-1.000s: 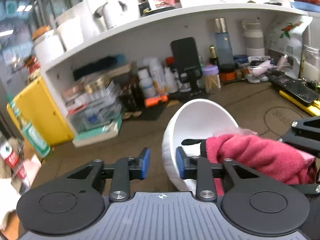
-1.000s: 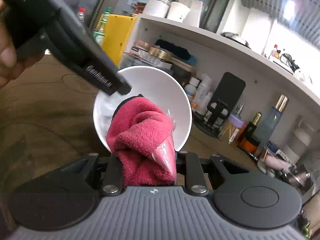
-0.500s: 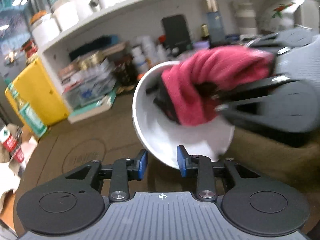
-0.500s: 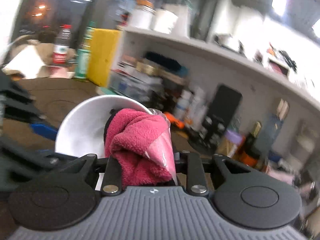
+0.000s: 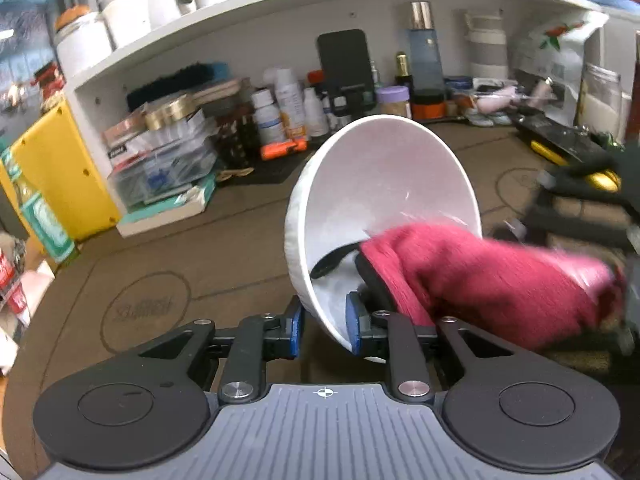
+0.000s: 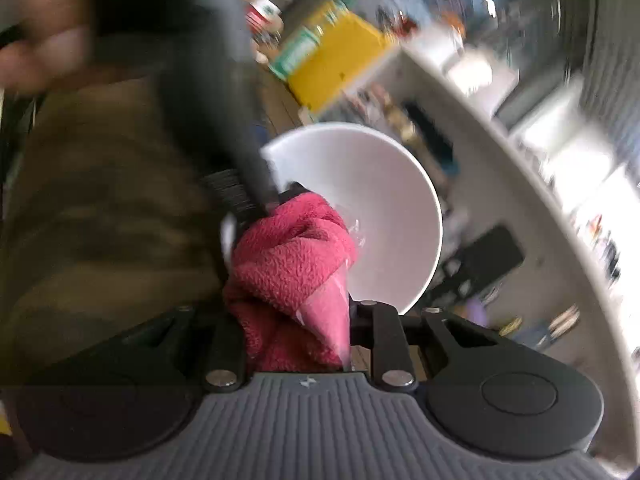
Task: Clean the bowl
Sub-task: 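Hold the bowl with the left gripper while the right gripper wipes the bowl's bottom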
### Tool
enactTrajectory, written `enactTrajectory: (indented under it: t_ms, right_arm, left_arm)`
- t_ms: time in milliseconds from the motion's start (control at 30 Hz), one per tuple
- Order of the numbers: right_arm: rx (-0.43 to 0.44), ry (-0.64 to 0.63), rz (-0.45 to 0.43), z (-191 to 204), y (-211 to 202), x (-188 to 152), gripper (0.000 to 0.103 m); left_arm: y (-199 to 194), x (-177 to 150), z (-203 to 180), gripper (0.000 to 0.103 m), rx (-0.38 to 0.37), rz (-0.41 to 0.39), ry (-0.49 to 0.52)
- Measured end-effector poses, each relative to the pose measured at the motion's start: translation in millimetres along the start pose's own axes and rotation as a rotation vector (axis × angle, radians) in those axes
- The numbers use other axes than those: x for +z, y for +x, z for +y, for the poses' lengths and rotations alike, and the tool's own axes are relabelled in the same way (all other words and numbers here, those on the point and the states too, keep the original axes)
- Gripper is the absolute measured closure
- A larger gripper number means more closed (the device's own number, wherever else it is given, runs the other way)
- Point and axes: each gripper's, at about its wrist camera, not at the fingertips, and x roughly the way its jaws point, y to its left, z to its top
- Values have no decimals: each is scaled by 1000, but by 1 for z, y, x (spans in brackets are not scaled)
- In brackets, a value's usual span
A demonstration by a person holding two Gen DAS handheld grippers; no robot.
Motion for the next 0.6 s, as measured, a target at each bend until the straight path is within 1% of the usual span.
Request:
enactTrajectory:
  t_ms: [33,100,167,200,233,267,300,333,433,467,533,567,600]
  right_arm:
    - [-9,3,8,-4,5,2,79]
    - [-33,11,18,-11,16,5,79]
    - [-74,38,13,-15,28,8,78]
    - [-91,53,6,-15,31,8,80]
    - [-138,84,-22,-13,34,7,81]
    - [-207,128,-80,-10,32,5,82]
    - [-249,159,-130,-8,24,3,83]
    - [-276,196,-175,-8,16,1,81]
    - [-247,351,-256,-22,-20,-2,81]
    - [-215,390,-257,-28,-26,-4,81]
    - [-92,483,-209,-39,-29,-12,81]
    - [-62,498,-189,-40,-27,-16,81]
    - [-53,492,-176,-40,-24,-17,81]
  left_arm:
    - [0,0,0,74,-10,-2,-4]
    - [-1,0,-2,67,-25,-7,2]
    - [-1,-1,-5,64,-30,-9,1]
    - [-1,-1,-6,64,-30,-10,3]
    - [2,-1,-6,65,-21,-4,2]
    - [4,-2,-6,69,-12,1,2]
    - [6,-2,-4,69,-9,5,-4]
    - [8,-3,-2,69,-3,10,-4]
    - [14,-3,5,69,13,25,-9]
    - [16,-1,6,70,21,27,-1]
    - [18,5,8,71,42,27,25]
    - [18,9,8,71,55,24,41]
    - [16,14,9,67,49,16,46]
